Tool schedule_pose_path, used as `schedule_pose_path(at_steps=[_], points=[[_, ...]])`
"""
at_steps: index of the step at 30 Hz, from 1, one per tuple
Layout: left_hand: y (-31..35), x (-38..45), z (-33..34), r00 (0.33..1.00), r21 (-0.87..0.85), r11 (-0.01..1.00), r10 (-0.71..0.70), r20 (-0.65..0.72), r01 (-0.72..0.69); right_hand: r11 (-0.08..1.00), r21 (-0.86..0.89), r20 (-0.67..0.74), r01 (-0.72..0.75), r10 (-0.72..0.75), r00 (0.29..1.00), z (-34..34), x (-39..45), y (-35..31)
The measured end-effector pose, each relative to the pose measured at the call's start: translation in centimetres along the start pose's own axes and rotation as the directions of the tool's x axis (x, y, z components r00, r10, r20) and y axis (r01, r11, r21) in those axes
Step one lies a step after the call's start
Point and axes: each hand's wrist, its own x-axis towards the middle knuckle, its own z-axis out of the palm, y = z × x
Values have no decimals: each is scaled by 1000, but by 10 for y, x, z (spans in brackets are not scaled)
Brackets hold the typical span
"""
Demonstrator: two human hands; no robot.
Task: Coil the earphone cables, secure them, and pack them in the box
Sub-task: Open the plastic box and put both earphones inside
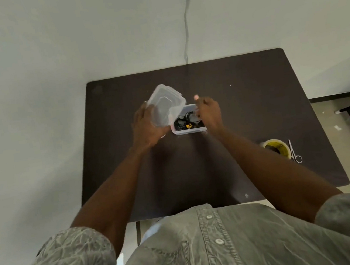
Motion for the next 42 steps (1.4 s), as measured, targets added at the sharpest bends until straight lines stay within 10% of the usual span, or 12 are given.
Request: schedule_pose_path(at_steps=[2,5,10,14,24,31,36,42], points=[[13,9,-4,962,43,964,259,88,-263,957,221,167,-185,150,974,-13,11,-16],[33,20,-4,891,-6,924,369,265,-382,983,107,229,-151,123,966,-32,26,-21],[54,22,15,985,-411,897,-132,110,166,982,85,59,-171,166,984,-48,46,9],[58,25,36,874,-573,691,-476,100,442,951,172,49,-257,252,967,-41,49,33],[59,12,56,803,-466,690,-591,78,554,954,-269,-122,-134,105,987,-28,51,43],[48,12,60,789,-533,629,-602,127,566,961,-233,-130,-151,123,984,-29,54,44],[33,21,55,666,-596,374,-631,397,710,960,-135,-18,-244,244,970,-44,61,52],[27,26,56,714,-556,465,-568,409,689,958,-244,77,-149,172,982,-50,60,49]])
